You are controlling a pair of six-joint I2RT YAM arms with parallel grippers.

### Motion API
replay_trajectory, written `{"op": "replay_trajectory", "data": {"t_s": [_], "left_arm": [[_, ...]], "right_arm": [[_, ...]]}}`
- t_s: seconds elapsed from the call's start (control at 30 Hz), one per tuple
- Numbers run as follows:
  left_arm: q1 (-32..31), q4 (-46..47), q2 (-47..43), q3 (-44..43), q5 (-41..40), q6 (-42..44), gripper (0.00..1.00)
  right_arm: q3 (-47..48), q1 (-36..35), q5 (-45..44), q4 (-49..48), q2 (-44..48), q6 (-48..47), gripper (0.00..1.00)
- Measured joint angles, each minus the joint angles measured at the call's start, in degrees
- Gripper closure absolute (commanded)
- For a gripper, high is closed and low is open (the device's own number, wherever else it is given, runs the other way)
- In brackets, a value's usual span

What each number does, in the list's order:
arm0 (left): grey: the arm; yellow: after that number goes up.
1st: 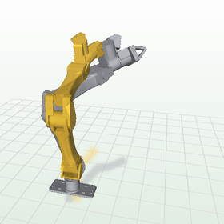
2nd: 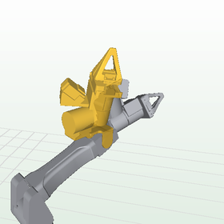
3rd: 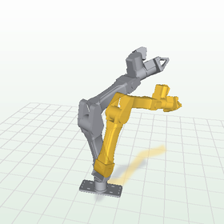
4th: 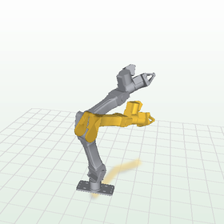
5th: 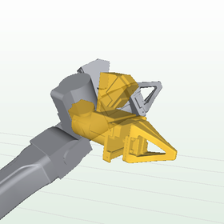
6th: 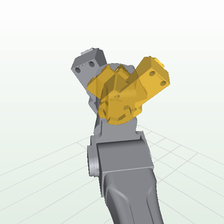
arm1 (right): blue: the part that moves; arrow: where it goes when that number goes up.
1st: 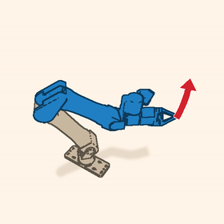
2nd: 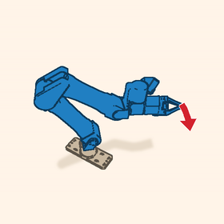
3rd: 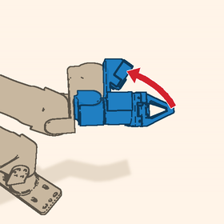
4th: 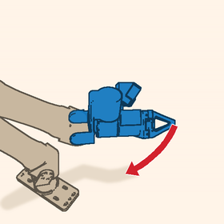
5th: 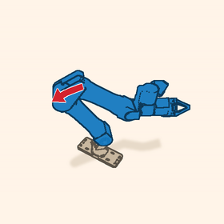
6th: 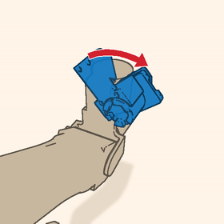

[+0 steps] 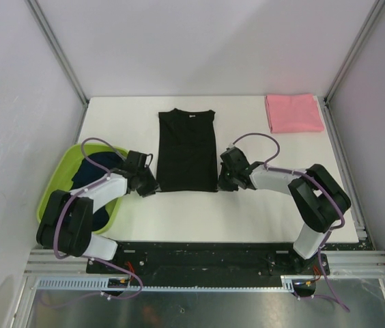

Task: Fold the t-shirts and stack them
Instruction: Grab one side of the 2/3 rectangular tshirt with both arms

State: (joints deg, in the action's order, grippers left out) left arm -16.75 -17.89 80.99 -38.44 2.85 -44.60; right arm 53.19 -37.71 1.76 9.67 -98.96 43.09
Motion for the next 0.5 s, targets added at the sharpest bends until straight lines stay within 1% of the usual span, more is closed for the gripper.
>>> {"op": "replay_trajectory", "data": {"t_s": [0.27,0.4,0.5], "left_arm": [[0.0,2.1,1.8,0.0,-0.1,0.0,0.70],[0.0,2.6,2.0,0.0,-0.2,0.0,0.76],[0.0,2.7,2.1,0.1,-0.3,0.1,0.85]], "right_arm": [[-1.3,0.5,0.5,-0.7,0.8,0.0,1.00],[-1.5,0.6,0.8,-0.9,0.9,0.0,1.00],[-1.5,0.7,1.0,-0.9,0.9,0.0,1.00]]}}
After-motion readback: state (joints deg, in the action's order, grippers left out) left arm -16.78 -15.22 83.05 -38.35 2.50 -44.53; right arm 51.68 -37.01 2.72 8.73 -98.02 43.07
